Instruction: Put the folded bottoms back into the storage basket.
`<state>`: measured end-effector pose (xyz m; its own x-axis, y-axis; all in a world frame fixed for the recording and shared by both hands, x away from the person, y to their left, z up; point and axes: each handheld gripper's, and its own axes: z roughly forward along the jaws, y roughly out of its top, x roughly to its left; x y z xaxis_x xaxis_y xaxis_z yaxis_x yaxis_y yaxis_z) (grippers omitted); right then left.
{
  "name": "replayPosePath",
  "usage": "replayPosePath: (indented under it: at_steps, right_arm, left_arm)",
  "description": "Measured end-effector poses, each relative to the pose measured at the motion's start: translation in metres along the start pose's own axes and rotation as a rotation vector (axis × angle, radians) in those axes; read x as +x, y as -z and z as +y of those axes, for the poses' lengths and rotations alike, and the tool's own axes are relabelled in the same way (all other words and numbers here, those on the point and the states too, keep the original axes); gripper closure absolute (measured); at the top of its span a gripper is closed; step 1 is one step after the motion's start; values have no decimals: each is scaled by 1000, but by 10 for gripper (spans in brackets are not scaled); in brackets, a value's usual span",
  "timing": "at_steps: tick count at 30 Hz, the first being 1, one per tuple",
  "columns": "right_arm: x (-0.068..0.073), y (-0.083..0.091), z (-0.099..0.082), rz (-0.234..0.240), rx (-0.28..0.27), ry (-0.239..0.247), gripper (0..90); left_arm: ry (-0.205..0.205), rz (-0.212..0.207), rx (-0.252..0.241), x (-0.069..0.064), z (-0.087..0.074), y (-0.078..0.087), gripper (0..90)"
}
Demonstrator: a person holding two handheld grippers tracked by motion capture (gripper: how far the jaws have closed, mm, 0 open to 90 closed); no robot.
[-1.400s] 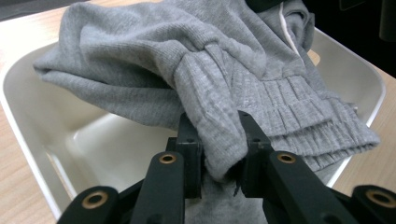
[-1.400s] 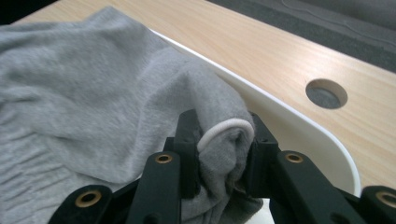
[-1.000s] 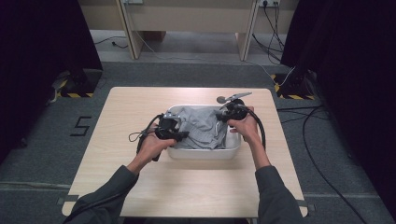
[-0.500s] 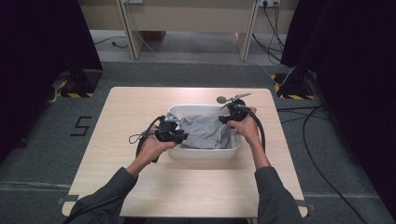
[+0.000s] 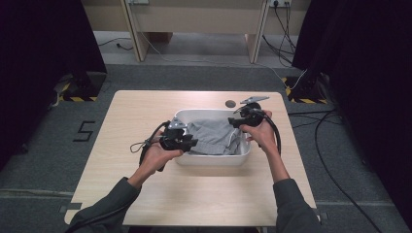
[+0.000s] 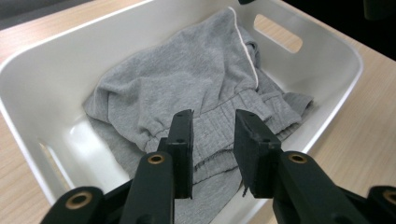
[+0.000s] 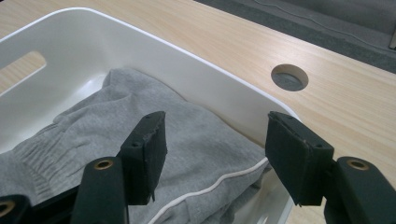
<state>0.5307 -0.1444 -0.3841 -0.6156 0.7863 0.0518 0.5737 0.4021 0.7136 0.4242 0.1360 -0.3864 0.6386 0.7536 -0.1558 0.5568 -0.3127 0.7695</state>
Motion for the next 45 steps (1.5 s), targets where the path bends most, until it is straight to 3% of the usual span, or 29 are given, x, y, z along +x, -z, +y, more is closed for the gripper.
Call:
replayPosePath:
  at_steps: [12, 27, 30, 37, 42, 45]
  right_arm:
    - [18, 14, -1, 35, -34, 63, 401]
    - [34, 25, -1, 60, -62, 86, 409]
    - [36, 28, -3, 64, -75, 88, 411]
    - [40, 36, -6, 81, -102, 91, 405]
    - [42, 43, -10, 83, -110, 96, 376]
    - [44, 50, -12, 92, -136, 84, 356]
  left_arm:
    - [14, -24, -30, 0, -6, 13, 630]
    - [5, -39, -63, -2, -5, 33, 597]
    - [13, -61, -81, -1, -6, 36, 583]
    - [26, -48, -72, 5, -9, 40, 464]
    - [40, -89, -89, 6, -10, 45, 386]
    - [29, -93, -98, 6, -10, 49, 358]
